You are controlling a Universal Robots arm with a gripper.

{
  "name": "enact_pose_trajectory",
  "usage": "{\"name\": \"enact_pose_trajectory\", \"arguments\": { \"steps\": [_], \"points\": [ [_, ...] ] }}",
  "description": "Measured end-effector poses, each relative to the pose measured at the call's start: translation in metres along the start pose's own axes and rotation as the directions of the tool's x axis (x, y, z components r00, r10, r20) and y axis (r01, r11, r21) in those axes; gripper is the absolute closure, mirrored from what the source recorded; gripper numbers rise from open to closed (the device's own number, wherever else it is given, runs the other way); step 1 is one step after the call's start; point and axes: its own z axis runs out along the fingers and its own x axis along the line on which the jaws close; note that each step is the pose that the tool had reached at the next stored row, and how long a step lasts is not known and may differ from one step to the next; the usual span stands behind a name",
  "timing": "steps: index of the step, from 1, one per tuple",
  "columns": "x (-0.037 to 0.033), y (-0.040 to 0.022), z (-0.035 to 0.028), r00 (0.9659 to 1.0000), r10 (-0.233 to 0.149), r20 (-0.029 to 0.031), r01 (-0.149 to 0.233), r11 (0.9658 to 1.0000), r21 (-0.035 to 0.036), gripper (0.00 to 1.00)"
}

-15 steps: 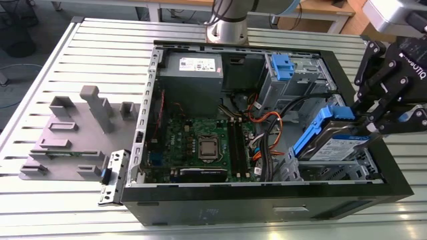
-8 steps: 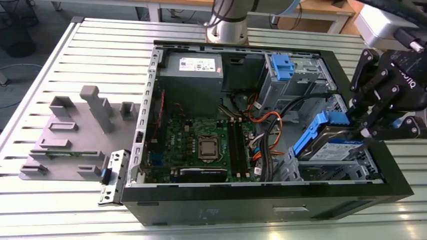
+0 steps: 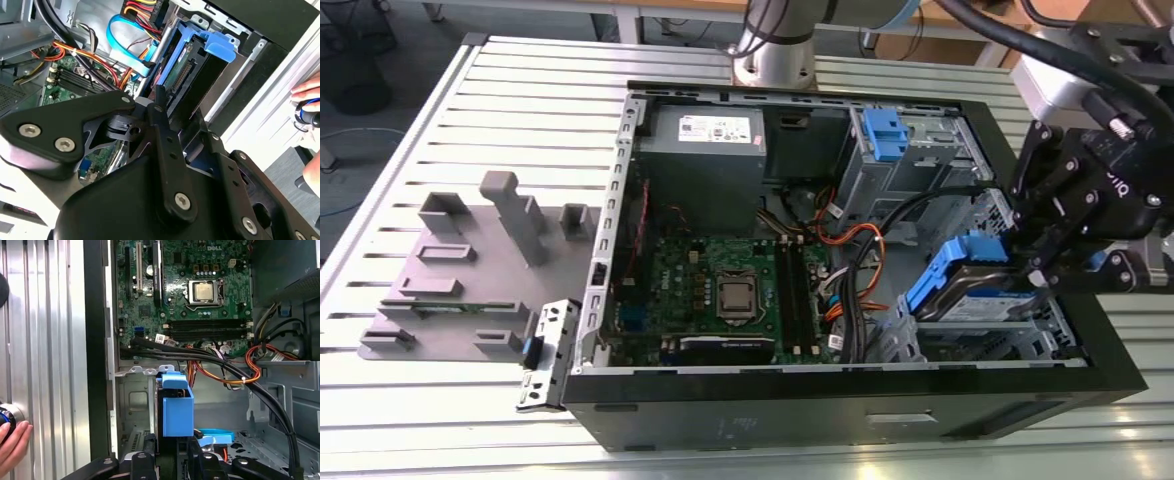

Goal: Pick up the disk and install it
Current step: 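Insert the disk into the insertion slot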

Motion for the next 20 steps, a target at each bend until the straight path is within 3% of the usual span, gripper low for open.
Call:
{"name": "enact_pose_trajectory", "arguments": {
  "steps": [14, 20],
  "points": [
    [0.0007, -0.0005, 0.0249, 1.0000, 0.000, 0.0002, 0.000, 1.0000, 0.0000, 0.65],
    [0.0007, -0.0005, 0.0252, 1.0000, 0.000, -0.0001, 0.000, 1.0000, 0.0000, 0.65]
  ]
}}
